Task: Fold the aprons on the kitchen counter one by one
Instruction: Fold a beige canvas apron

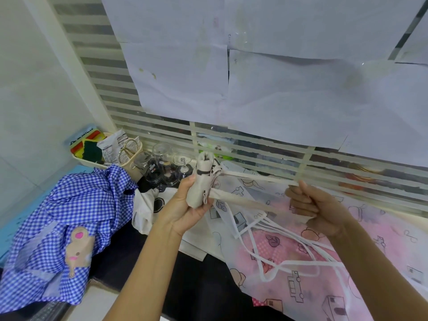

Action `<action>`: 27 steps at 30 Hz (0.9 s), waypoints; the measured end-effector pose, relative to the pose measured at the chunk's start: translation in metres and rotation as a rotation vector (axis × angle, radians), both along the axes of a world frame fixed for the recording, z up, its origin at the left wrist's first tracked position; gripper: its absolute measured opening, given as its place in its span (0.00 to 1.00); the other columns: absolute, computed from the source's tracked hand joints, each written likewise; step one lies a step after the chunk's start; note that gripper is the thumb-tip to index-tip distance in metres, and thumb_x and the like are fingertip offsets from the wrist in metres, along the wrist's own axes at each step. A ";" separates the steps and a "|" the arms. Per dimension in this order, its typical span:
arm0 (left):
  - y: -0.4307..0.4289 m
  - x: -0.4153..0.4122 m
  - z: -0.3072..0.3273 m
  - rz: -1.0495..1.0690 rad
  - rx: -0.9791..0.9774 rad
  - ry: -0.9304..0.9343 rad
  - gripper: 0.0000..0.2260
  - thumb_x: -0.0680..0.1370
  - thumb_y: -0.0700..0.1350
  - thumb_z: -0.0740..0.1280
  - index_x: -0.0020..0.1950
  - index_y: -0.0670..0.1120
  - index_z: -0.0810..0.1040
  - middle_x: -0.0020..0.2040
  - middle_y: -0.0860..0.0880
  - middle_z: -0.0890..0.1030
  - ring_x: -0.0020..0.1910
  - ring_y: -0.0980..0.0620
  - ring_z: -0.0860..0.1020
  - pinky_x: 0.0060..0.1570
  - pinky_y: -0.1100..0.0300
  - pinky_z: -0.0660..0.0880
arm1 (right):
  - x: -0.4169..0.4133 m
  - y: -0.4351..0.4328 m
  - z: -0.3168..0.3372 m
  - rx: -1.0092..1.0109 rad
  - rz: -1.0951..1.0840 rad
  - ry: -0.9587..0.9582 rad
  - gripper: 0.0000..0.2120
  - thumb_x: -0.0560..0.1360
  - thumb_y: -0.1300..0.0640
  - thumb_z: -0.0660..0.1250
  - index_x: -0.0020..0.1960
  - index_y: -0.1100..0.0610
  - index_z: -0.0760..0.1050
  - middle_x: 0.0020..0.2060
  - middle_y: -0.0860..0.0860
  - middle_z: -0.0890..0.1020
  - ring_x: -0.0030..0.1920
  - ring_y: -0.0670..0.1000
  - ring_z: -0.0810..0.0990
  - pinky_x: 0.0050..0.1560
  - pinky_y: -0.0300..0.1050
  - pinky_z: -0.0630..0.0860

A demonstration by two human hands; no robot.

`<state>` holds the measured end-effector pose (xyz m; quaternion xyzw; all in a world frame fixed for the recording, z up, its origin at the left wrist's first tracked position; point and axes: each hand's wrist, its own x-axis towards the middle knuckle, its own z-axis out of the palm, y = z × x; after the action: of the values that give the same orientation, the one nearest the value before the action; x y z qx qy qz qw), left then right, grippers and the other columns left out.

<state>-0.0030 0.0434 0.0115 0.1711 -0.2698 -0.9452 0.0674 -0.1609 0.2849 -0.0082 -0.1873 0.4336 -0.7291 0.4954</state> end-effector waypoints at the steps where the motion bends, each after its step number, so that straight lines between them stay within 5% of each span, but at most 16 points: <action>1: 0.001 -0.004 -0.003 0.036 0.061 -0.004 0.29 0.41 0.43 0.86 0.39 0.38 0.85 0.38 0.44 0.82 0.33 0.53 0.81 0.28 0.62 0.79 | 0.004 0.000 0.005 0.011 -0.040 0.046 0.17 0.62 0.46 0.80 0.36 0.55 0.76 0.24 0.44 0.65 0.22 0.42 0.54 0.18 0.30 0.59; 4: 0.005 -0.015 -0.010 0.104 0.165 -0.052 0.22 0.55 0.43 0.83 0.45 0.37 0.82 0.38 0.43 0.82 0.35 0.53 0.80 0.32 0.63 0.80 | 0.018 0.000 0.025 0.135 -0.050 0.277 0.20 0.65 0.44 0.78 0.48 0.57 0.79 0.23 0.46 0.64 0.21 0.43 0.57 0.19 0.32 0.58; 7: 0.007 -0.023 -0.013 0.163 0.138 -0.171 0.12 0.75 0.44 0.67 0.55 0.40 0.74 0.40 0.43 0.81 0.36 0.52 0.79 0.32 0.63 0.79 | 0.035 -0.003 0.048 0.358 0.091 0.835 0.07 0.76 0.49 0.66 0.51 0.48 0.80 0.25 0.48 0.69 0.23 0.45 0.63 0.23 0.35 0.62; 9: 0.008 -0.027 -0.012 0.153 0.050 -0.236 0.09 0.78 0.42 0.64 0.55 0.39 0.74 0.45 0.42 0.79 0.39 0.50 0.77 0.31 0.63 0.78 | 0.044 -0.006 0.061 0.454 0.188 1.082 0.07 0.78 0.52 0.63 0.52 0.46 0.79 0.26 0.47 0.73 0.24 0.43 0.67 0.25 0.34 0.64; 11: 0.014 -0.029 -0.009 0.089 -0.188 -0.311 0.08 0.78 0.40 0.66 0.56 0.38 0.75 0.48 0.40 0.80 0.40 0.48 0.78 0.31 0.62 0.78 | 0.051 -0.011 0.076 0.443 0.224 1.112 0.06 0.77 0.51 0.64 0.46 0.49 0.80 0.25 0.47 0.73 0.24 0.42 0.67 0.27 0.32 0.64; 14: 0.023 -0.027 -0.006 -0.043 -0.732 -0.354 0.11 0.75 0.40 0.70 0.57 0.44 0.77 0.52 0.42 0.81 0.43 0.49 0.80 0.36 0.60 0.78 | 0.052 -0.020 0.089 0.327 0.252 1.047 0.09 0.72 0.47 0.66 0.43 0.52 0.79 0.24 0.46 0.73 0.23 0.42 0.67 0.25 0.31 0.64; 17: 0.032 -0.023 0.003 -0.151 -1.070 -0.195 0.09 0.76 0.42 0.70 0.56 0.49 0.79 0.53 0.46 0.82 0.48 0.50 0.81 0.45 0.58 0.79 | 0.040 -0.029 0.084 0.212 0.324 0.827 0.06 0.77 0.50 0.64 0.46 0.48 0.78 0.25 0.48 0.74 0.22 0.46 0.66 0.21 0.36 0.63; 22: 0.033 -0.021 0.015 -0.181 -1.069 0.016 0.15 0.80 0.49 0.63 0.61 0.42 0.78 0.56 0.44 0.82 0.57 0.44 0.79 0.56 0.51 0.76 | 0.013 -0.031 0.074 0.027 0.554 0.349 0.25 0.82 0.59 0.46 0.47 0.46 0.81 0.25 0.42 0.78 0.17 0.38 0.64 0.16 0.34 0.58; 25: 0.031 -0.021 0.021 -0.204 -1.042 0.058 0.23 0.75 0.55 0.65 0.63 0.41 0.76 0.58 0.41 0.81 0.58 0.42 0.79 0.58 0.47 0.75 | 0.003 -0.034 0.073 -0.010 0.534 0.201 0.13 0.81 0.54 0.59 0.59 0.60 0.74 0.25 0.48 0.77 0.16 0.39 0.65 0.15 0.31 0.59; 27: 0.032 -0.025 0.025 -0.222 -1.043 0.045 0.19 0.74 0.49 0.71 0.62 0.44 0.77 0.57 0.43 0.82 0.57 0.47 0.80 0.56 0.54 0.78 | -0.002 -0.037 0.071 -0.024 0.489 0.035 0.21 0.75 0.54 0.68 0.63 0.65 0.70 0.25 0.52 0.76 0.16 0.41 0.66 0.15 0.30 0.63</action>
<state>-0.0283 0.0756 0.0360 0.0651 -0.7189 -0.6903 0.0489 -0.1632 0.2481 0.0625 -0.3049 0.3752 -0.5893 0.6472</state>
